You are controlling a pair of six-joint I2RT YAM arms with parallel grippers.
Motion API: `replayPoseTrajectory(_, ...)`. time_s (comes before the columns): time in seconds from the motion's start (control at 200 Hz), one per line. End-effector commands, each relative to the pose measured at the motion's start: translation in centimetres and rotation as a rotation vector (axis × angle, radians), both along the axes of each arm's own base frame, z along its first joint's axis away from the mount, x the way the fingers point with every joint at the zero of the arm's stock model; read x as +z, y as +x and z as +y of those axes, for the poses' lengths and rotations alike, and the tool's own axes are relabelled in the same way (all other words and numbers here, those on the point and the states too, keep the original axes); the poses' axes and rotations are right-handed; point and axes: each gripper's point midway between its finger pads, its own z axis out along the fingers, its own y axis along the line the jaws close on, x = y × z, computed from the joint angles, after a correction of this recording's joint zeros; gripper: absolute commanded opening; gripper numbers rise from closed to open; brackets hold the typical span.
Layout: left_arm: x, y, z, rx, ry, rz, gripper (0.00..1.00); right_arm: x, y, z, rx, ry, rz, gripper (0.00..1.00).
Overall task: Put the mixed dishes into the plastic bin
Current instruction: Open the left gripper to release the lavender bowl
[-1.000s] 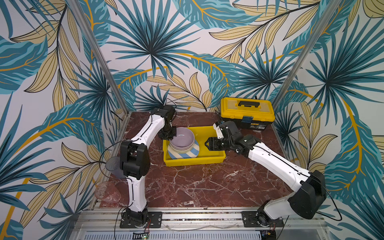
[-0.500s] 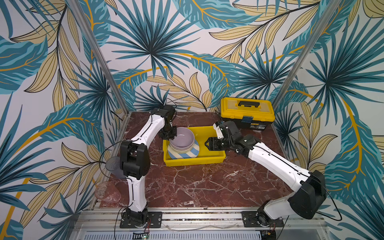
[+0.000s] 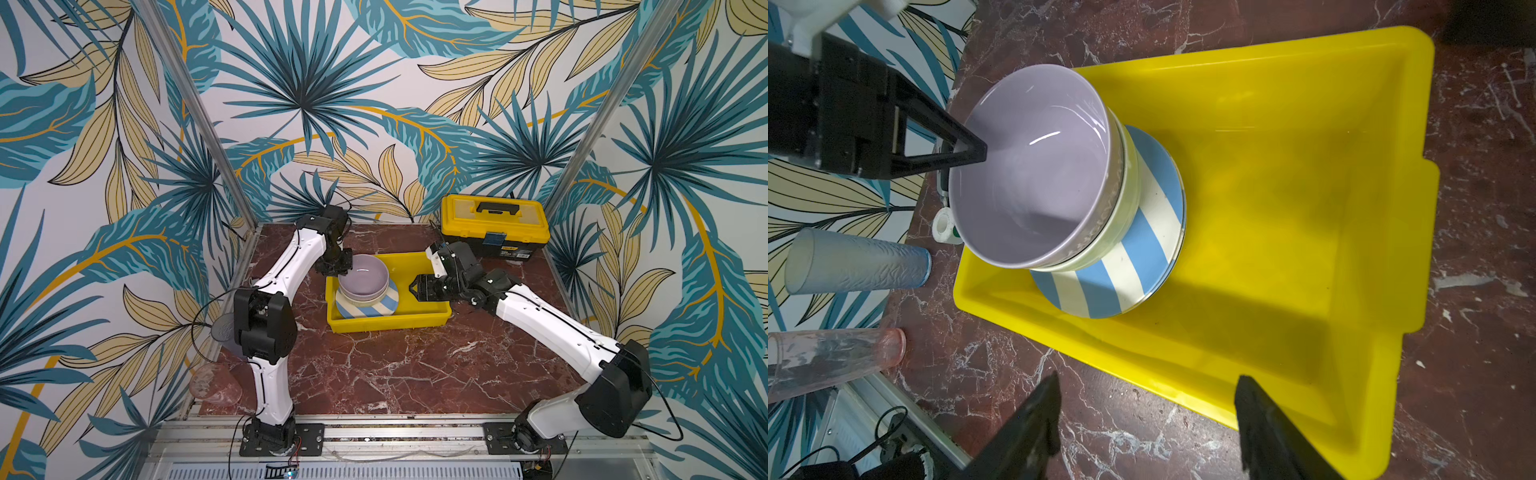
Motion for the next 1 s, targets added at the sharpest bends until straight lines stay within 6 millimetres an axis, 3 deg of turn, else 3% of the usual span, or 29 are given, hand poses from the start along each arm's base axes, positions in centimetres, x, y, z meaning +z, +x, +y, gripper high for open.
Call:
replayPoseTrajectory(0.0,1.9,-0.1,0.0,-0.01,-0.006,-0.058,0.21,0.5,0.5,0.5,-0.001,0.022,-0.007,0.68)
replayPoseTrajectory(0.356,1.0,-0.2,0.1,-0.016,0.008,-0.036,0.18,0.6,0.6,0.7,0.001,0.032,0.0,0.68)
replayPoseTrajectory(0.541,0.5,-0.3,0.1,-0.02,0.013,-0.022,0.11,0.5,0.5,0.7,0.002,0.027,0.0,0.69)
replayPoseTrajectory(0.992,-0.2,-0.5,0.3,-0.016,0.027,-0.006,0.1,0.3,0.5,0.6,-0.001,0.025,0.005,0.68)
